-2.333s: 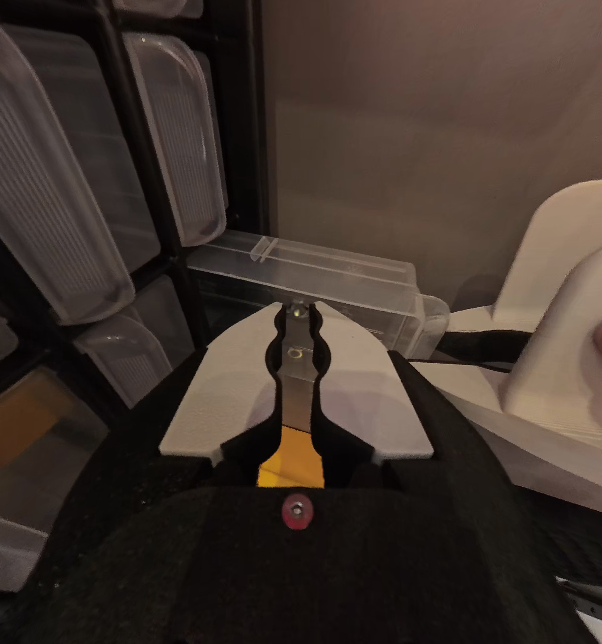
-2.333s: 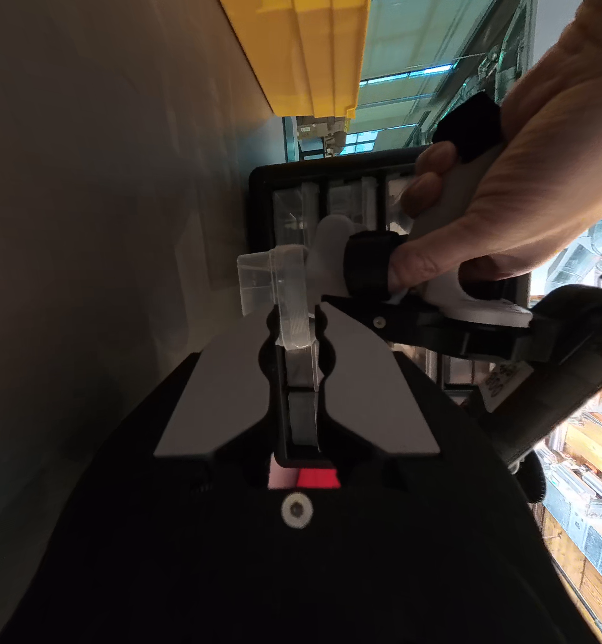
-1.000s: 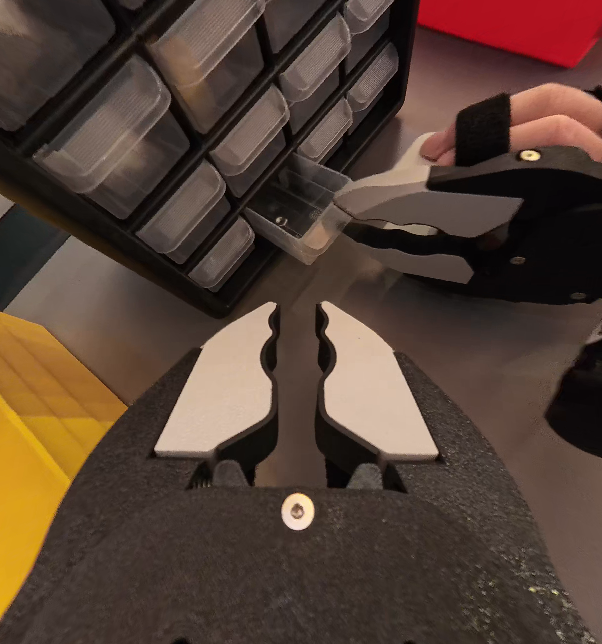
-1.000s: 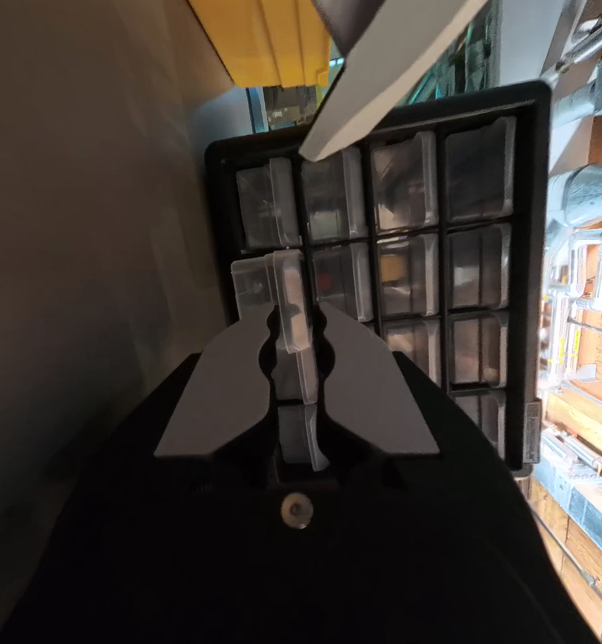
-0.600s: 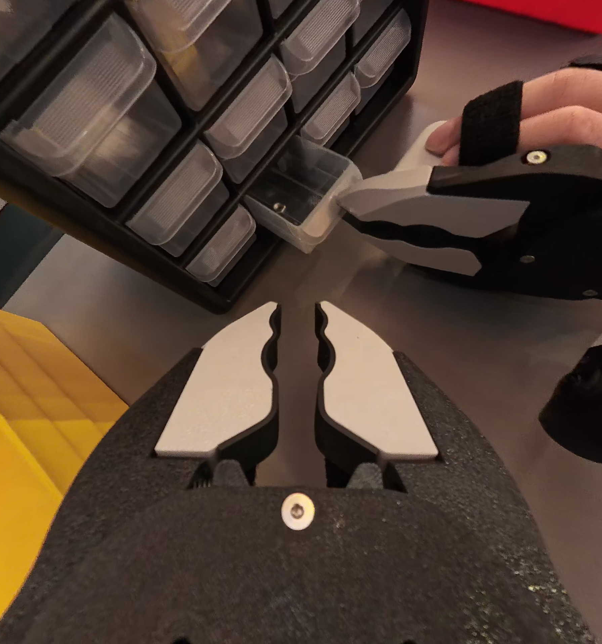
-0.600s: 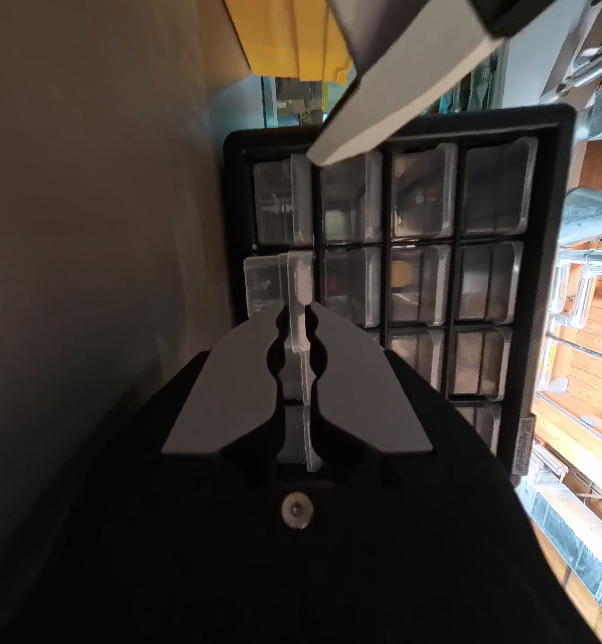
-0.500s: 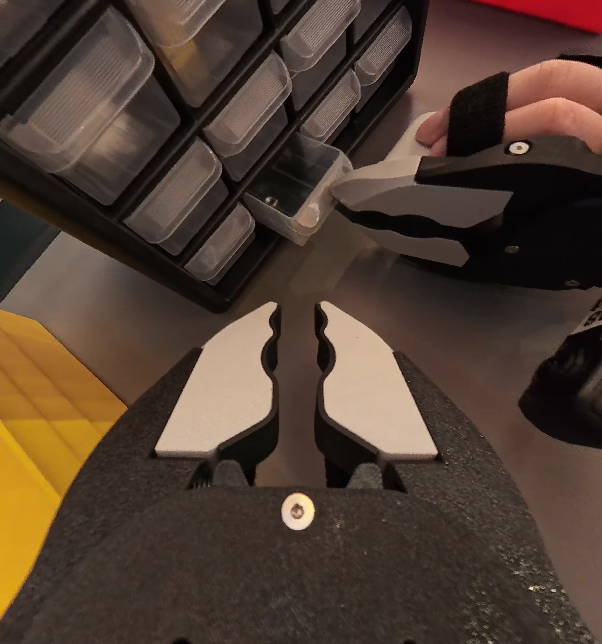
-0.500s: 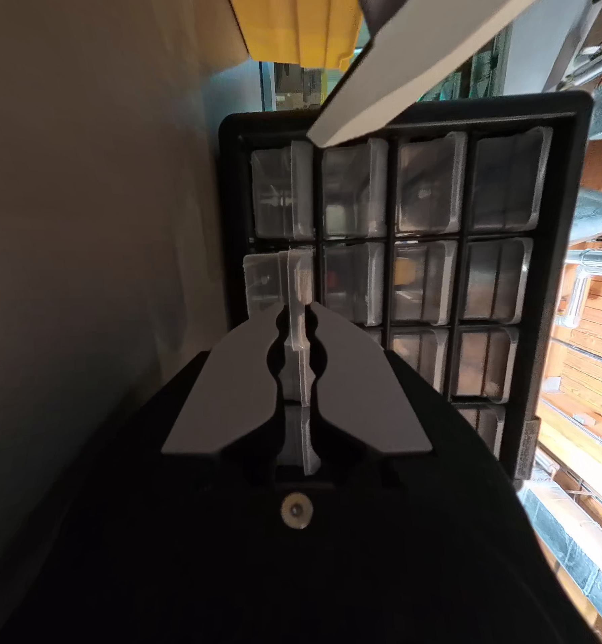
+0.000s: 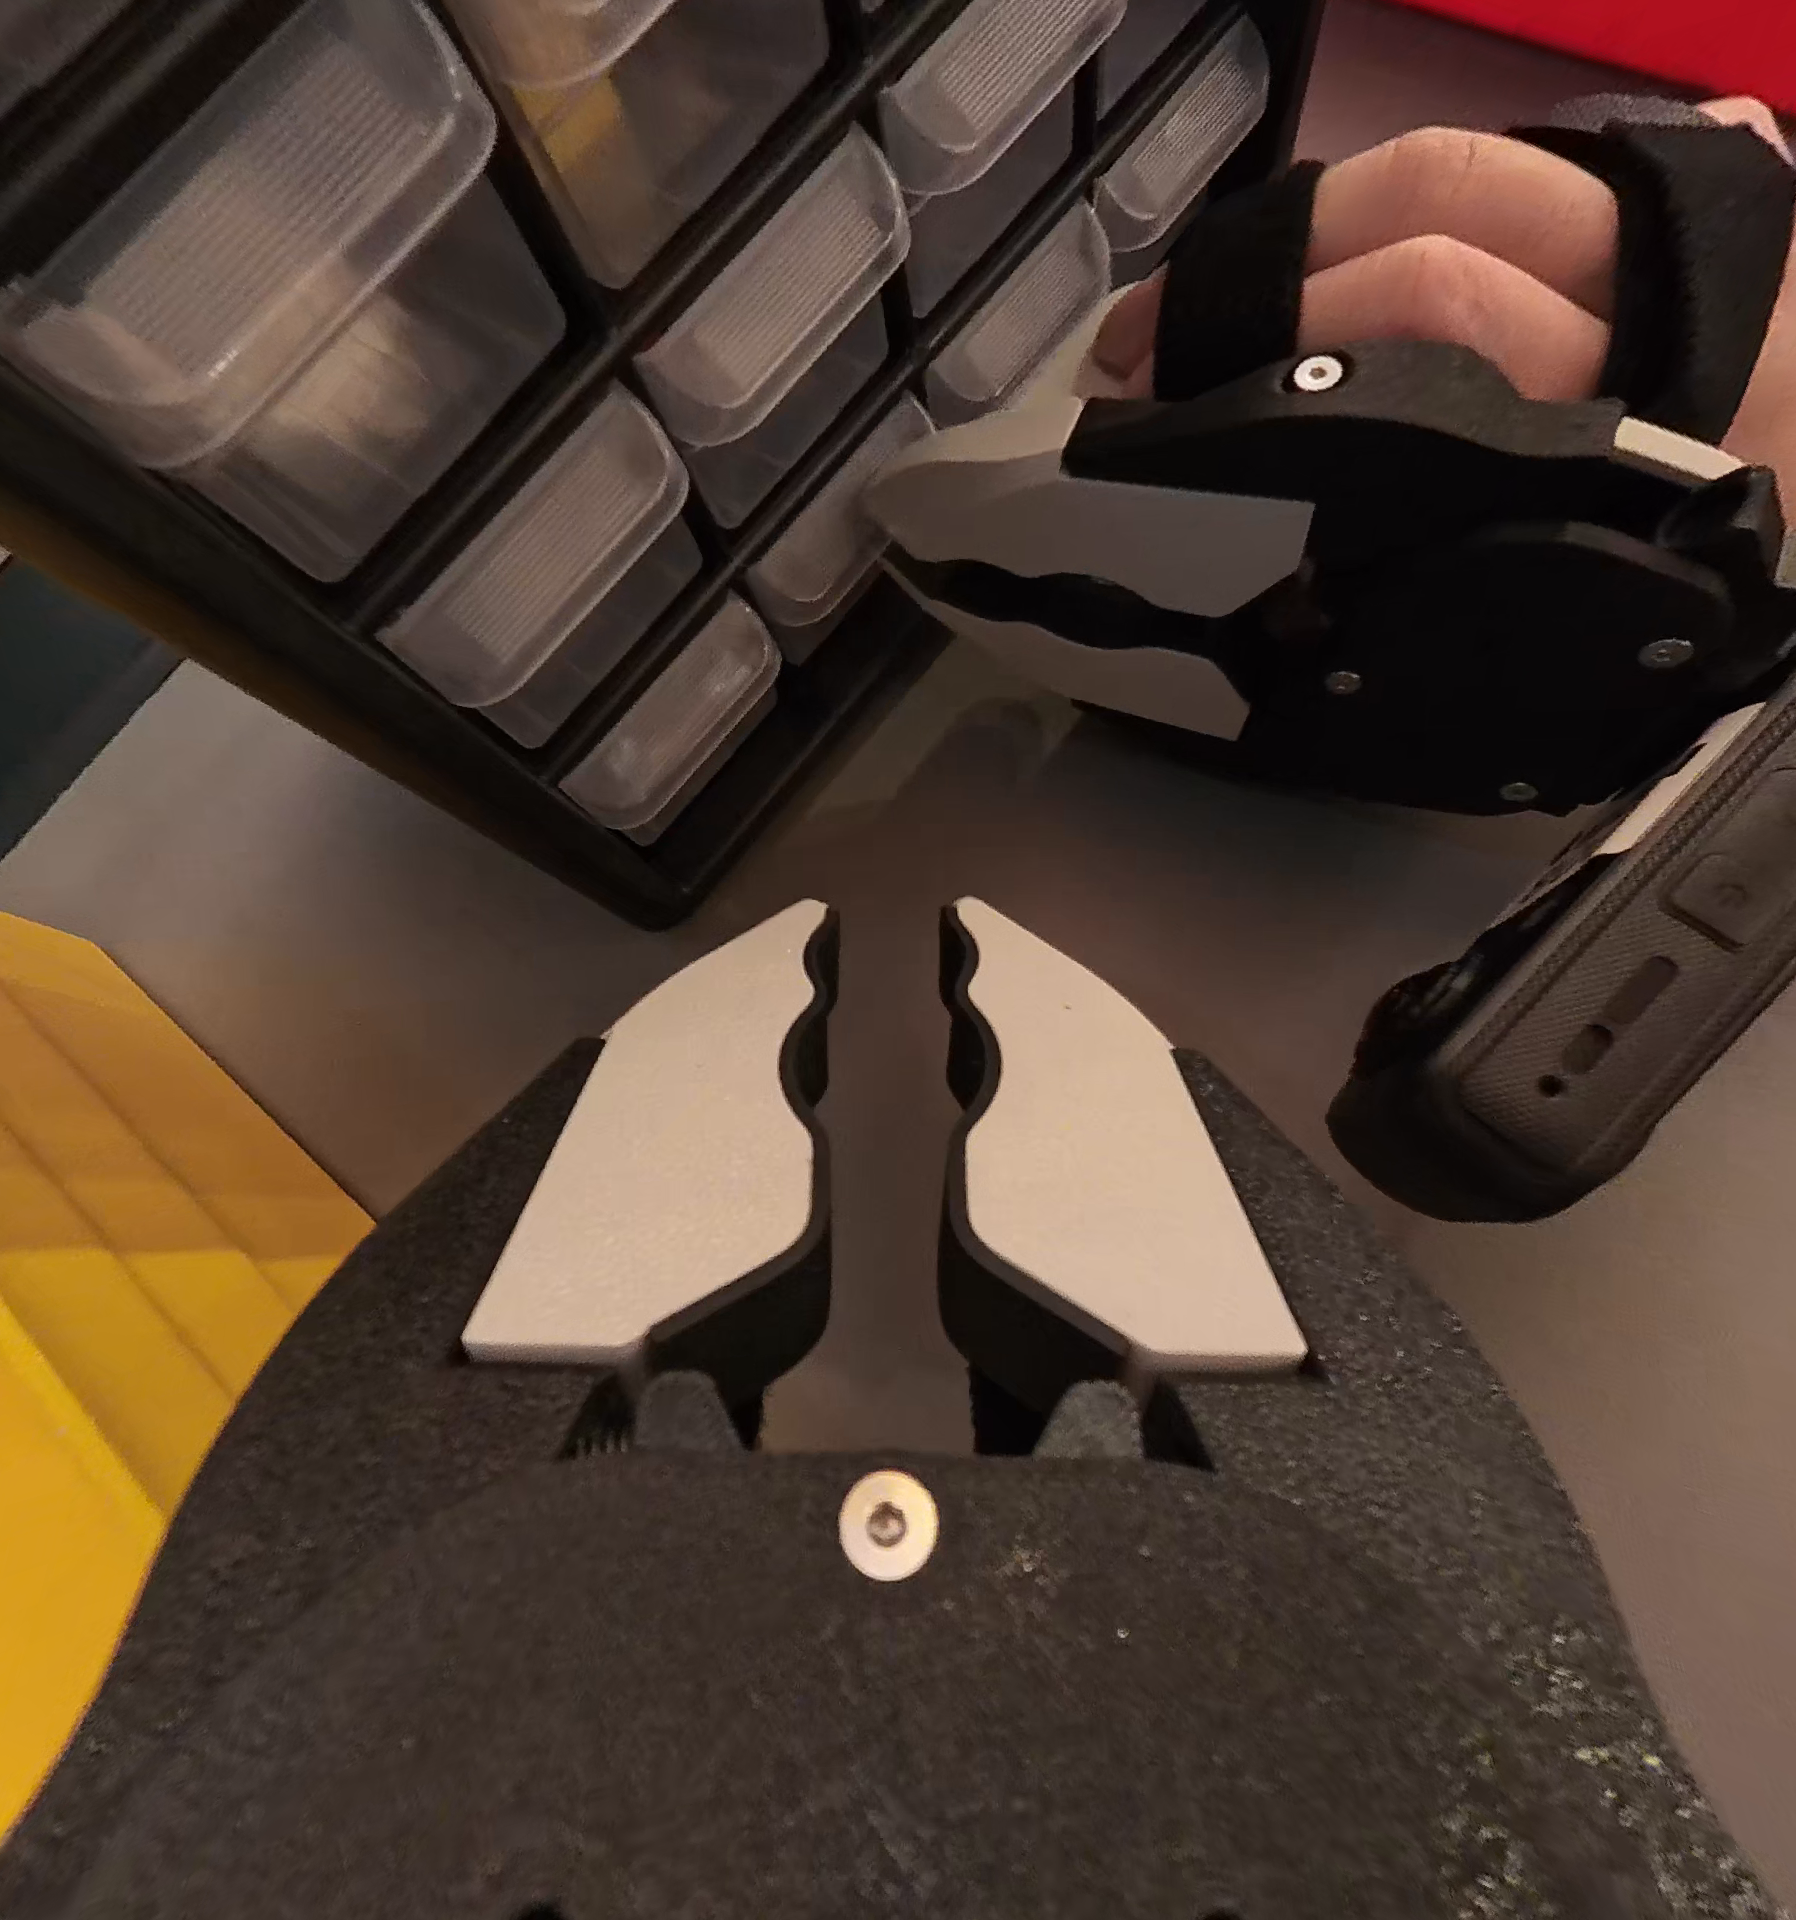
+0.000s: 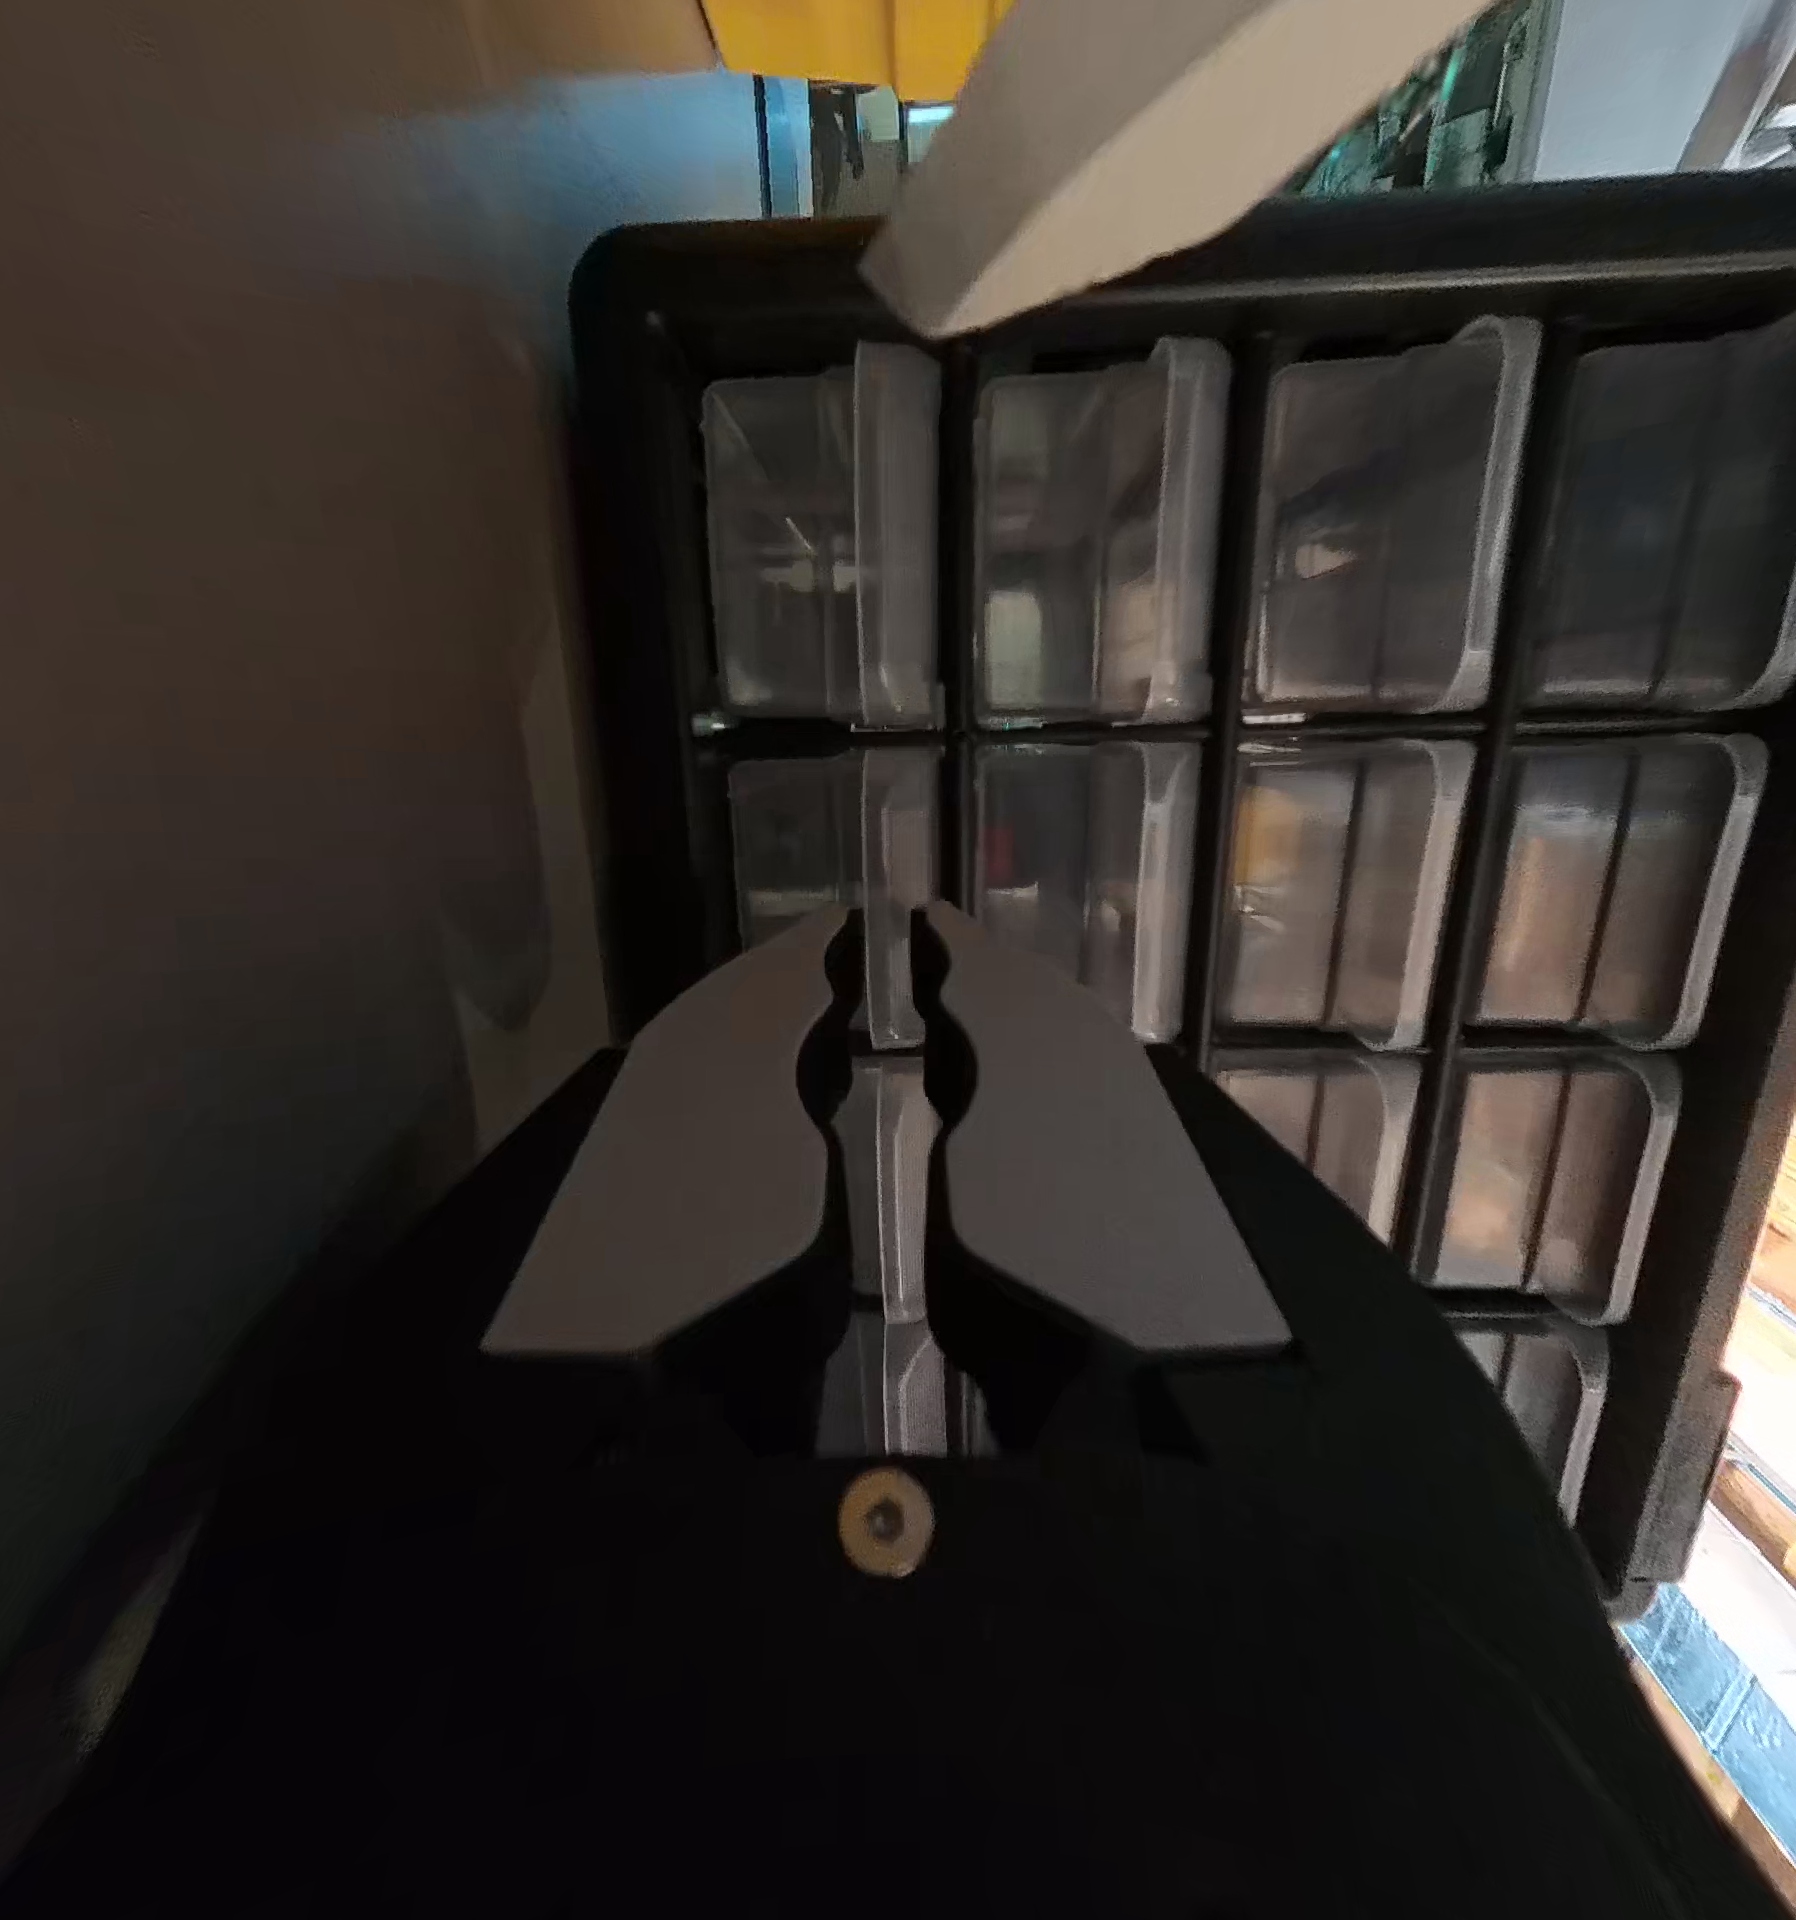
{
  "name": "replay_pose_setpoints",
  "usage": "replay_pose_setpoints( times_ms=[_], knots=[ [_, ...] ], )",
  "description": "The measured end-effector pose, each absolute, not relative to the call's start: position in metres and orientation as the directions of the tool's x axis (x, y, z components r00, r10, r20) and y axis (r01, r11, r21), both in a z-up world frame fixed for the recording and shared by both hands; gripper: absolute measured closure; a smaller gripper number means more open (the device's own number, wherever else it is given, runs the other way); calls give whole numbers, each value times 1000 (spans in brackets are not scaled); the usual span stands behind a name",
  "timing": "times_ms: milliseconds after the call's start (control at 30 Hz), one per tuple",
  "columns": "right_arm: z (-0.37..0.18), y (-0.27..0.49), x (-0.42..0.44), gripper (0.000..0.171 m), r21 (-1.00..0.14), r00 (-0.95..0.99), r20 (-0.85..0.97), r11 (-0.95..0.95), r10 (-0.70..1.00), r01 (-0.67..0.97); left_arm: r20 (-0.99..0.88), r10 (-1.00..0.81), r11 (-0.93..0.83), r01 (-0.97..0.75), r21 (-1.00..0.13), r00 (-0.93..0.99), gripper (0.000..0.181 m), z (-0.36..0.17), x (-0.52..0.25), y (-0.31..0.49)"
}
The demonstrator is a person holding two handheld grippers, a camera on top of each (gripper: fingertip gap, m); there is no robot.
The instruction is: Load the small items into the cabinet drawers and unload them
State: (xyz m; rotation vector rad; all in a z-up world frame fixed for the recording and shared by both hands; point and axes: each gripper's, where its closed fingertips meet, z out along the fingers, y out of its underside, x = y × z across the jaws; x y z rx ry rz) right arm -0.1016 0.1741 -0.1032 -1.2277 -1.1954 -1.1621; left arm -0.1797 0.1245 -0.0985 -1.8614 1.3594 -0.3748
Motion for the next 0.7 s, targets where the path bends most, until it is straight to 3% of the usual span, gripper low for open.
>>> replay_pose_setpoints(
  times_ms=[100,200,400,500,600,700],
  knots=[
    [-103,174,-102,161,-35,35,999,6,17,999,-205,-899,-115,-660,-743,387,161,-97,-179,126],
    [-99,170,-104,149,-60,60,998,31,14,998,-196,-899,-100,-619,-779,392,156,-89,-177,125],
    [-68,137,-103,148,-236,237,971,170,15,957,-208,-876,-10,-449,-894,435,127,-40,-177,128],
    [-39,128,-73,149,-339,352,934,163,-60,927,-308,-831,142,-359,-922,463,130,-6,-178,129],
    [-23,128,-36,149,-451,464,878,122,-117,884,-546,-658,395,-380,-837,518,145,37,-172,130],
    [-30,133,-16,150,-516,523,846,92,-100,852,-791,-432,602,-514,-611,433,144,66,-145,124]
  ],
)
